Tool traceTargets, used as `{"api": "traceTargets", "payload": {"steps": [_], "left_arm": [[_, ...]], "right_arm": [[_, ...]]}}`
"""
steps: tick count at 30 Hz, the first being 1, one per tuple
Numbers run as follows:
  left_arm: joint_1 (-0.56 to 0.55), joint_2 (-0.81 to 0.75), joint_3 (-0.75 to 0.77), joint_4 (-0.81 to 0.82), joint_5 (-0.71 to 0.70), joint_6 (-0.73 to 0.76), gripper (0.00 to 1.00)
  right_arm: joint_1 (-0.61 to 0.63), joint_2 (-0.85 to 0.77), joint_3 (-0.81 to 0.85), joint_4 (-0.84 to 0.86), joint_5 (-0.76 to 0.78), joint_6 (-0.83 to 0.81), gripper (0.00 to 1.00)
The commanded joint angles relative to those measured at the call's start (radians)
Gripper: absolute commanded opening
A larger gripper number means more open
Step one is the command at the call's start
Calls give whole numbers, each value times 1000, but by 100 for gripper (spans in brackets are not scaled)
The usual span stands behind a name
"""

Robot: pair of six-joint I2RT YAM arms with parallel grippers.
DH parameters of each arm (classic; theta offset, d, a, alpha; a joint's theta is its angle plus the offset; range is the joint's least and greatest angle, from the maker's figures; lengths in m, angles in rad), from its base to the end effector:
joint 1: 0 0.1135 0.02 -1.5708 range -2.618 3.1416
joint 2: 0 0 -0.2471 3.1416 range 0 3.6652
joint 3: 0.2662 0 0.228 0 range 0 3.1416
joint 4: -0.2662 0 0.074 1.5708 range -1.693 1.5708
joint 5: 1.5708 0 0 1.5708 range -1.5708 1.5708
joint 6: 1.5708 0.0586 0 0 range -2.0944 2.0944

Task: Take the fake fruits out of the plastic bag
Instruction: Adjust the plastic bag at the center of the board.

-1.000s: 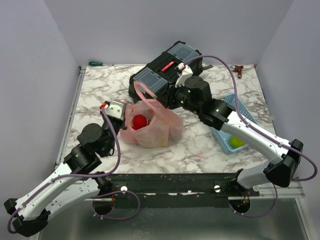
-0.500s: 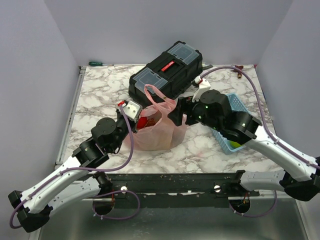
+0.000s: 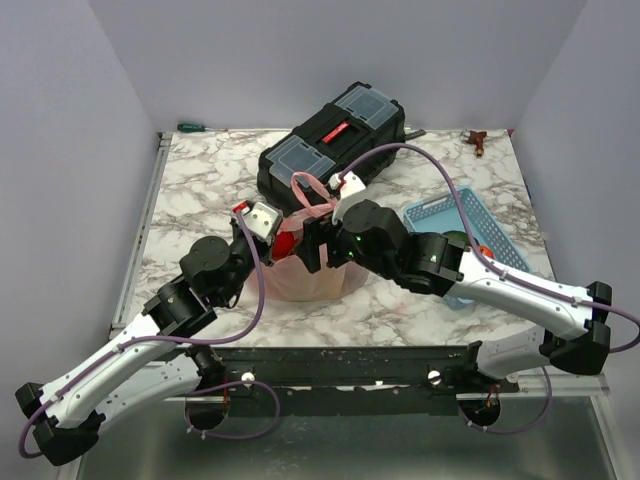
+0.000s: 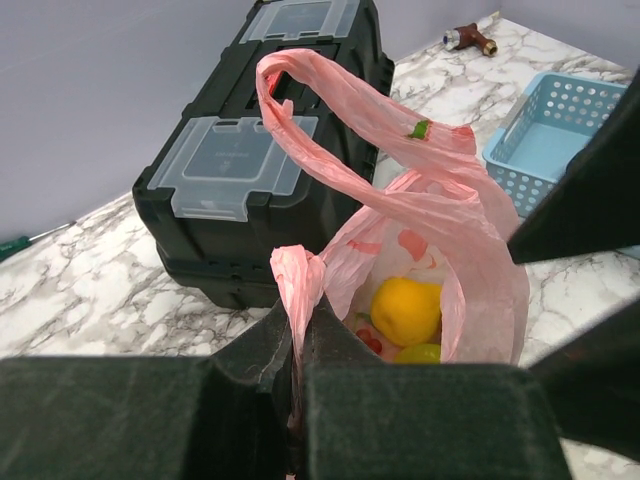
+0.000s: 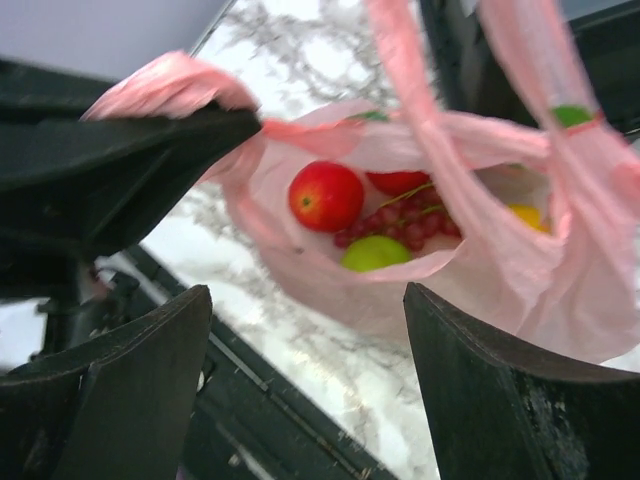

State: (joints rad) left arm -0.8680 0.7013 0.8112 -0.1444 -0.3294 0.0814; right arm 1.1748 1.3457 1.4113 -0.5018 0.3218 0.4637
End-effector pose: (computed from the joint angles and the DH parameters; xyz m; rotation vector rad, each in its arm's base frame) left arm 0.1261 -0.1195 0.3522 0.5009 1.5346 -0.3454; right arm 0.1320 0.2677 0.3739 -0.5144 1.9939 0.7266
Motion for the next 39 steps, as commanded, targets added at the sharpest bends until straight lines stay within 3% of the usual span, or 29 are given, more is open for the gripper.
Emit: {"api": "traceTargets", "payload": {"steps": [1,8,20,21,25,26,30,34,39], "left_arm": [[-2,-13,12,15,-5,-3,0],[-2,-20,11,17,-8,0,0],[-2,-23,7,20,-19,1,0],[-2,-22,8,20,-21,1,0],[-3,-27,9,22,-57,-1,0],[-3,-30,8,27,-85,-6,0],[-3,-44,-3,71,-296,-11,0],[-2,-71,-22,126,-490,2,0],[-2,-131,-64,178,-424,12,0]], "right_arm": [[-4,26,59,88,202,-64,80],[-3,107,128,97,350,-115,78],[-42,279,212,155,333,-148,65],[-44,288,209,152,345,-147,62],[-43,264,163,160,374,-124,32],[-44,246,147,174,377,-126,29],[-90,192,154,186,346,-137,1],[-208,138,181,187,182,-130,1],[-344,65,205,185,30,-160,1]]}}
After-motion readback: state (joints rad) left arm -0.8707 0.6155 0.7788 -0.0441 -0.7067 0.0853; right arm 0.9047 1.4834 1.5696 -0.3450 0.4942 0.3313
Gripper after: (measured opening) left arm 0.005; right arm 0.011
